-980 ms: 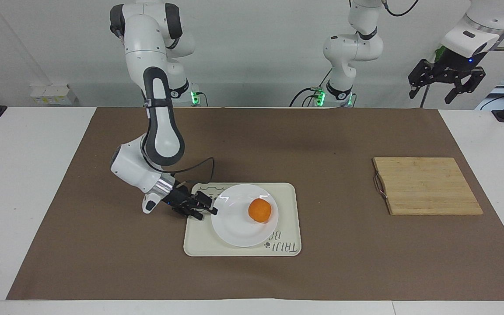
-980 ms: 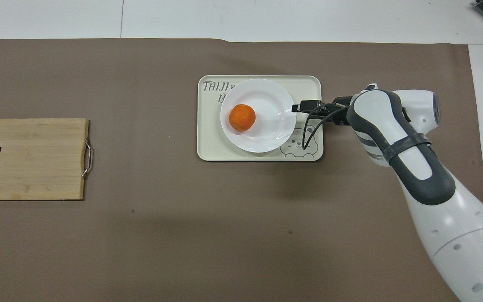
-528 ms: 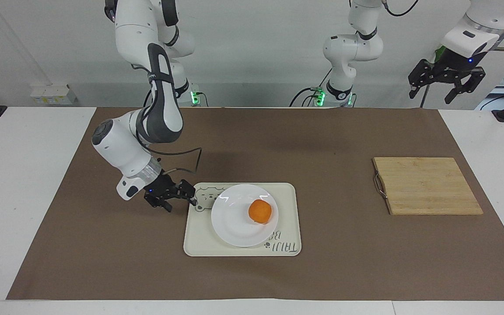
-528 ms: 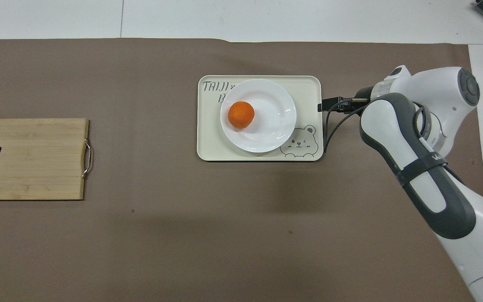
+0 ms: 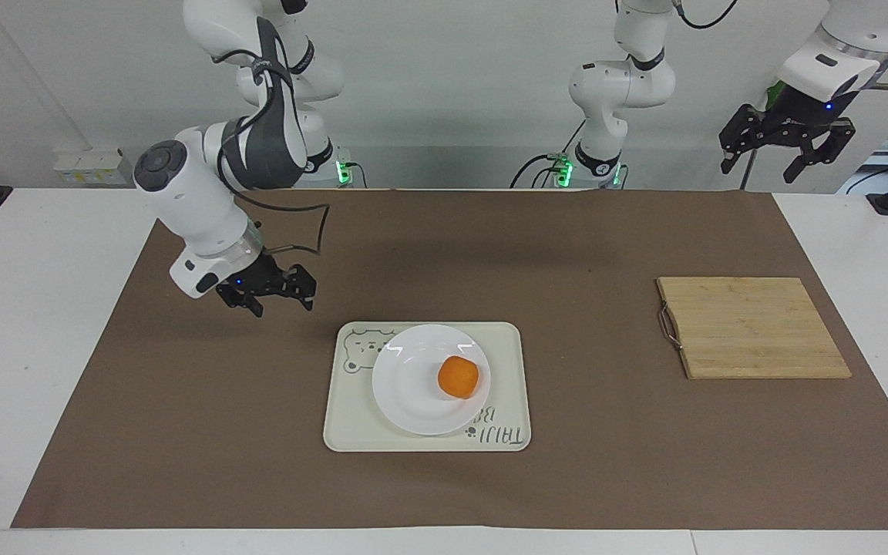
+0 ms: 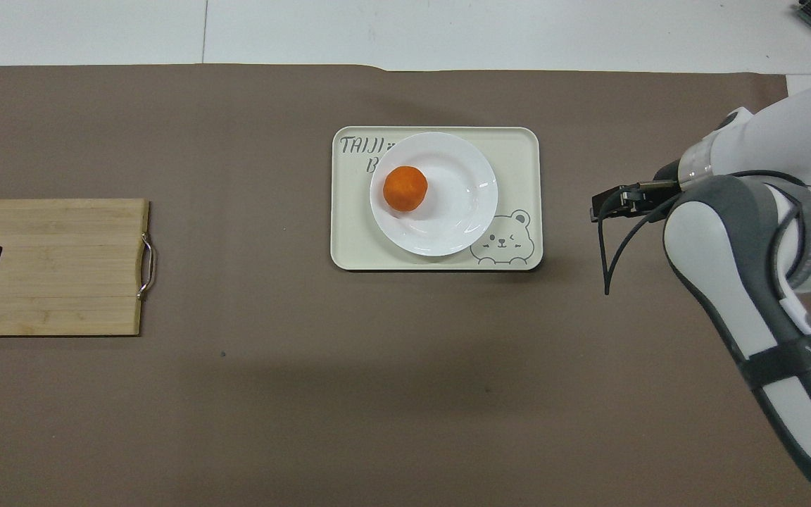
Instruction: Place orange and plate with both arms
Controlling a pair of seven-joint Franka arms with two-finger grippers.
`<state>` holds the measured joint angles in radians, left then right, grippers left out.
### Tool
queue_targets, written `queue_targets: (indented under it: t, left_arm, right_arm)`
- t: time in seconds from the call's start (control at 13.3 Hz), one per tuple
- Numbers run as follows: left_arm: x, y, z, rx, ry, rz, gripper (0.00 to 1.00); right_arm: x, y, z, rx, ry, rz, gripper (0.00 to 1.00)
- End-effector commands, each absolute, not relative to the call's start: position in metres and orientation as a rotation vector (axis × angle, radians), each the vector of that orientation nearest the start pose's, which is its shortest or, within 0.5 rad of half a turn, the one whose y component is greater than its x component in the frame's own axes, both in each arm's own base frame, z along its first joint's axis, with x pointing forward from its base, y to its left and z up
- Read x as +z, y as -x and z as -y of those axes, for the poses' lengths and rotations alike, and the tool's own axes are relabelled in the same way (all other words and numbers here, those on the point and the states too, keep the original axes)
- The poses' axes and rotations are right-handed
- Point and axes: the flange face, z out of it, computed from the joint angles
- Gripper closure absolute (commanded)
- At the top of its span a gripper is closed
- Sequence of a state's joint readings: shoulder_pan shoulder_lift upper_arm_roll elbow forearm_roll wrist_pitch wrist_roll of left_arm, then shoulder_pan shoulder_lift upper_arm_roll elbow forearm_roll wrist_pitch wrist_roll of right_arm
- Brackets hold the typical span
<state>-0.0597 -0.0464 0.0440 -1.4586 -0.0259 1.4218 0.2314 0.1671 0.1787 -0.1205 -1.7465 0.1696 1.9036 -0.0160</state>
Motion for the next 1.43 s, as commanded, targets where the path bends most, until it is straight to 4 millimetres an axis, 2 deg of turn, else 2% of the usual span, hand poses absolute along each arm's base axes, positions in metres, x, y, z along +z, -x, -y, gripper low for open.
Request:
queue_targets:
  t: [0.0,0.08,0.23,0.53,0.83,1.13,1.36]
  left_arm:
    - [0.694,-0.521,0.009,-0.014,3.146,-0.378,0.0]
    - [0.694,-0.521,0.009,-0.014,3.146,-0.378,0.0]
    - [0.694,-0.521,0.009,-0.014,3.146,-0.378,0.0]
    - [0.694,-0.521,0.009,-0.014,3.146,-0.378,0.0]
    - [0.694,-0.521,0.009,-0.014,3.146,-0.378,0.0]
    - [0.694,-0.521,0.009,-0.014,3.146,-0.378,0.0]
    - [0.694,-0.521,0.009,-0.014,3.146,-0.378,0.0]
  right_arm:
    - [0.499,-0.588,-0.041,0.068,3.072,-0.104,0.0]
    - [0.512,-0.579,-0.043,0.083,3.067,-0.166,0.0]
    - [0.532,-0.561,-0.034,0.122,3.059,-0.249,0.0]
    - [0.552,-0.542,0.021,0.14,3.035,-0.369,0.0]
    - [0.569,-0.526,0.054,0.119,3.072,-0.424,0.0]
    - [0.58,-0.515,0.09,0.093,3.085,-0.344,0.0]
    - [0.597,-0.514,0.078,0.043,3.103,-0.315,0.0]
